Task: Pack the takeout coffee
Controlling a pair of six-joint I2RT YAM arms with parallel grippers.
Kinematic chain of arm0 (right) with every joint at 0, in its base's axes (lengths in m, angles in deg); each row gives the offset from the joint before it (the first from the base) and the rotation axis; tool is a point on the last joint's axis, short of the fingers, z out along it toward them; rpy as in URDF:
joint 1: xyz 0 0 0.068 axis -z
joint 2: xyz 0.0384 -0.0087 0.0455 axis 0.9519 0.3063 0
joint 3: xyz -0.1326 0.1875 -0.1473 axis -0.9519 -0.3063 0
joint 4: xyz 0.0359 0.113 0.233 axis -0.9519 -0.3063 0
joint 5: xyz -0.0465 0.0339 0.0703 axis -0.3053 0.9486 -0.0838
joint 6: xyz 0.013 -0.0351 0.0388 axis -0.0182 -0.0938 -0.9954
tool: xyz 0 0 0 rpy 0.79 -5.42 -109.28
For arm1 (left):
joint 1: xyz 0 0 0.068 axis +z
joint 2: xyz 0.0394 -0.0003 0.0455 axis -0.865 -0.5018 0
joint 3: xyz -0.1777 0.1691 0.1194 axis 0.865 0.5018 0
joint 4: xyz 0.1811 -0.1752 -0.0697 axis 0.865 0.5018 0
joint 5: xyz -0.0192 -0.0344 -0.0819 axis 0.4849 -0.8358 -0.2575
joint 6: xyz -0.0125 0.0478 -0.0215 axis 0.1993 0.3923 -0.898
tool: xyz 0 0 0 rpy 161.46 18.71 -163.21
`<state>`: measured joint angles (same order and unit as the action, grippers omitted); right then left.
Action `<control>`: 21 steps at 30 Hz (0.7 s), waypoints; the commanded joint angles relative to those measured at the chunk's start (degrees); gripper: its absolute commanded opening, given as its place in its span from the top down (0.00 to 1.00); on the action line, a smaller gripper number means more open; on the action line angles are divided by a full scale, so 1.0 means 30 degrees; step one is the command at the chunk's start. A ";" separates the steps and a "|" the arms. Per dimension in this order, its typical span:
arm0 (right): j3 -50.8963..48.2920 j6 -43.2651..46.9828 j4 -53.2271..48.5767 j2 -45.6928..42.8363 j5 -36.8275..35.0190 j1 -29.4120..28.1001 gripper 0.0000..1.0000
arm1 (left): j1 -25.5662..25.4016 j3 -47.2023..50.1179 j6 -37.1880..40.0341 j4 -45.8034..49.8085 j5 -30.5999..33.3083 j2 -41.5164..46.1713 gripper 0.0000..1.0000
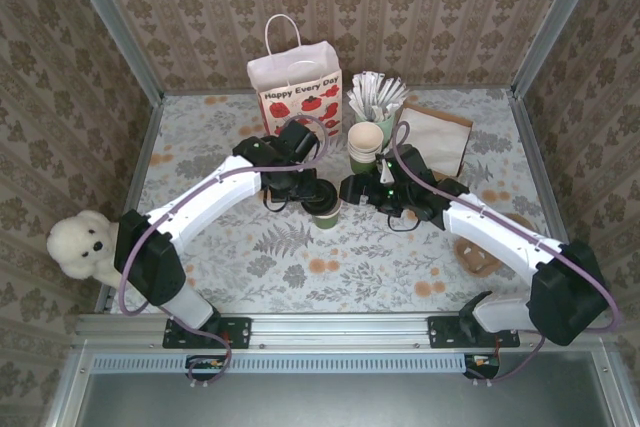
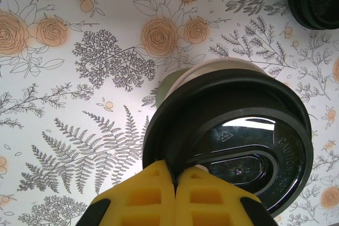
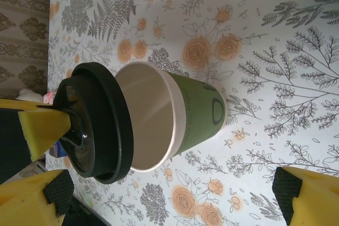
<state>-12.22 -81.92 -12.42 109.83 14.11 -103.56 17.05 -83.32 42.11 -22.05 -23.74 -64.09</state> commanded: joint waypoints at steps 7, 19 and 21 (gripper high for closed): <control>-0.1106 -0.0689 0.1733 0.0651 0.1360 0.0561 0.05 | -0.0131 -0.1156 -0.0274 0.0291 0.0532 -0.1215 1.00; -0.1850 -0.1186 0.2847 0.1119 0.2292 0.0750 0.07 | -0.0151 -0.1742 0.0291 0.0639 0.0026 -0.1812 1.00; -0.1788 -0.1228 0.2949 0.1119 0.2410 0.0754 0.07 | -0.0141 -0.1778 0.0335 0.0734 -0.0017 -0.1858 1.00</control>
<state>-17.35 -84.37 -5.14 112.43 19.12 -101.55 17.05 -87.05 42.31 -21.53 -23.34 -69.01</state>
